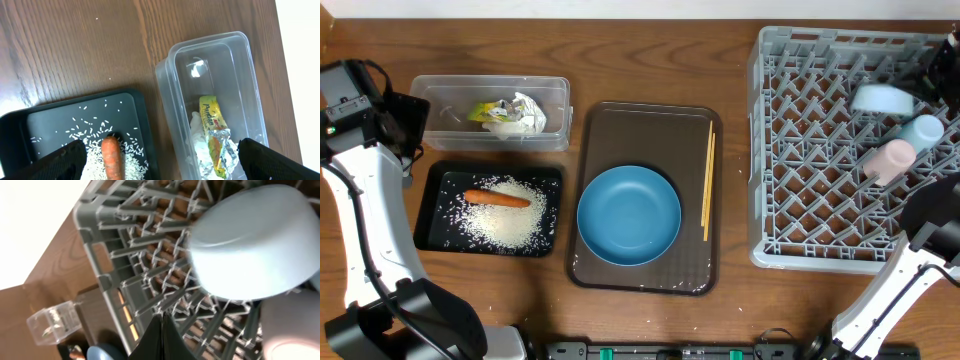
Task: Sort waste into correct bins and load items into the dishwasher rack
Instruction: 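Carry the bowl into the rack and release it upside down, then reach the right gripper back to the large blue plate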
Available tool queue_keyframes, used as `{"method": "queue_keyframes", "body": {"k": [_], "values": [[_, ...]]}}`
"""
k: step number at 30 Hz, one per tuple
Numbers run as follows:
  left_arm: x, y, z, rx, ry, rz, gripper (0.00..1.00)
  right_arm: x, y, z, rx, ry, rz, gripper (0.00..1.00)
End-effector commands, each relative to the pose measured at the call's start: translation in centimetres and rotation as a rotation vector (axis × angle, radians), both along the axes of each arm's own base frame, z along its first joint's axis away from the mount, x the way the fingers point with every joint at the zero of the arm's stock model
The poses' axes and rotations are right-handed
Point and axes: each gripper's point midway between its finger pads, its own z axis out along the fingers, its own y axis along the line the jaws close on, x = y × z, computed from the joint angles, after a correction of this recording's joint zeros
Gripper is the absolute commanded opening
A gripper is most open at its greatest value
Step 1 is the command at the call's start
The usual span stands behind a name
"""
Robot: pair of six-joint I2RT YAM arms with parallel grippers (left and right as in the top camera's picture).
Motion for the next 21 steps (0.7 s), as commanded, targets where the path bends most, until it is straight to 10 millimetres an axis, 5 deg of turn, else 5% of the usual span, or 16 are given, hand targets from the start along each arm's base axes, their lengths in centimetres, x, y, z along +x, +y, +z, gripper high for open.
{"method": "queue_keyframes", "body": {"k": [1, 5, 11, 13, 17, 21], "values": [[0.0, 0.4, 0.5, 0.016, -0.006, 0.001, 0.98, 0.6, 2.1, 1.0, 0.011, -0.038, 0.067, 0.04], [0.0, 0.4, 0.5, 0.016, -0.006, 0.001, 0.98, 0.4, 4.9, 1.8, 0.006, -0.039, 0.143, 0.06], [0.0, 0.4, 0.5, 0.016, -0.006, 0.001, 0.98, 0.0, 12.5, 4.5, -0.071, -0.088, 0.332, 0.13], [0.0, 0.4, 0.5, 0.016, -0.006, 0.001, 0.98, -0.4, 15.6, 4.9, -0.128, -0.089, 0.402, 0.26], [0.0, 0.4, 0.5, 0.016, -0.006, 0.001, 0.98, -1.6, 23.1, 4.1, -0.254, -0.067, 0.581, 0.67], [0.0, 0.4, 0.5, 0.016, -0.006, 0.001, 0.98, -3.3, 30.4, 1.9, -0.347, -0.04, 0.759, 0.75]]}}
